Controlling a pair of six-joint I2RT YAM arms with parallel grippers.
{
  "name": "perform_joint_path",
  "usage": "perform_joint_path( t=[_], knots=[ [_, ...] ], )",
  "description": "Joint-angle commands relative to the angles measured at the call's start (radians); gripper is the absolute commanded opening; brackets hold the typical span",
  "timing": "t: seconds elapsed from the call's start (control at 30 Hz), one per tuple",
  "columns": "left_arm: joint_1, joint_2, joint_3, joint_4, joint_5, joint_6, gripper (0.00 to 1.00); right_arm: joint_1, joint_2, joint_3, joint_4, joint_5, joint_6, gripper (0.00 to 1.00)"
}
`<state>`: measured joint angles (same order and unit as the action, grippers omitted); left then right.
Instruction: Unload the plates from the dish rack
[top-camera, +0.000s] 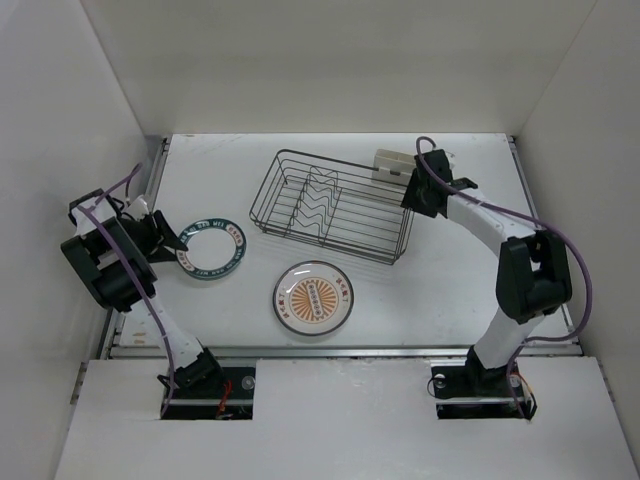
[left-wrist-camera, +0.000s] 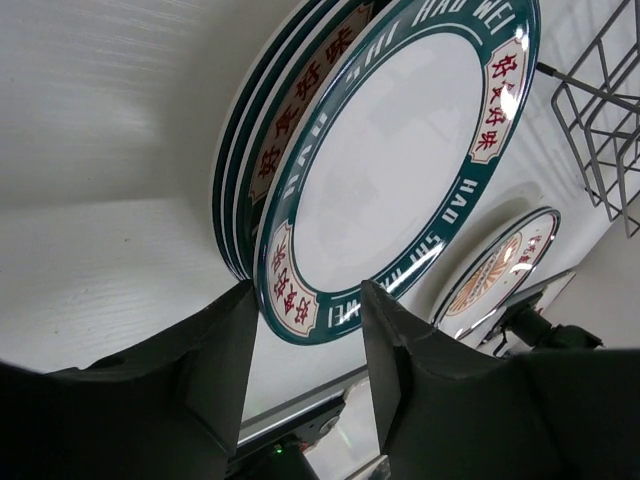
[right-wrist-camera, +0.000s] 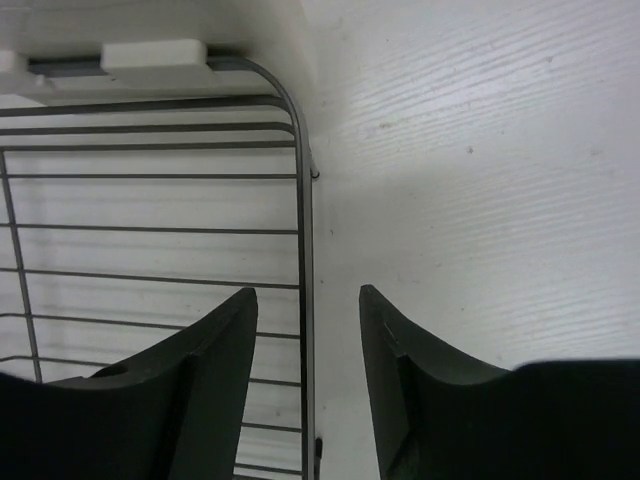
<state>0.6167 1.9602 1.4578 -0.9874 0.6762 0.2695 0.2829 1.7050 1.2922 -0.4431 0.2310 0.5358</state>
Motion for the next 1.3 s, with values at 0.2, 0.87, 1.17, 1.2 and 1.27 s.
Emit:
perform_joint_path(
  t=[0.2,0.87,1.17,1.2,1.27],
  knots=[
    [0.003,-0.064,0.003,-0.019,-0.004,0.003,0.5,0.004,0.108,0.085,0.07,0.056,-0.046,0.14],
    [-0.006,-0.087,-0.024,0.02,-0.004,0.004,0.7,-0.103,0.383,0.504,0.056,0.047,-0.272,0.0],
    [-0.006,-0.087,-0.024,0.02,-0.004,0.004,0.7,-0.113,0.381,0.492,0.135,-0.036,-0.322,0.47],
    [-0.006,-0.087,-0.024,0.02,-0.004,0.004,0.7,-0.113,0.371,0.483,0.135,-0.048,-0.339,0.53],
    [-0.006,-0.087,-0.024,0.02,-0.004,0.004,0.7,-0.113,0.349,0.483,0.135,-0.048,-0.355,0.61]
  ],
)
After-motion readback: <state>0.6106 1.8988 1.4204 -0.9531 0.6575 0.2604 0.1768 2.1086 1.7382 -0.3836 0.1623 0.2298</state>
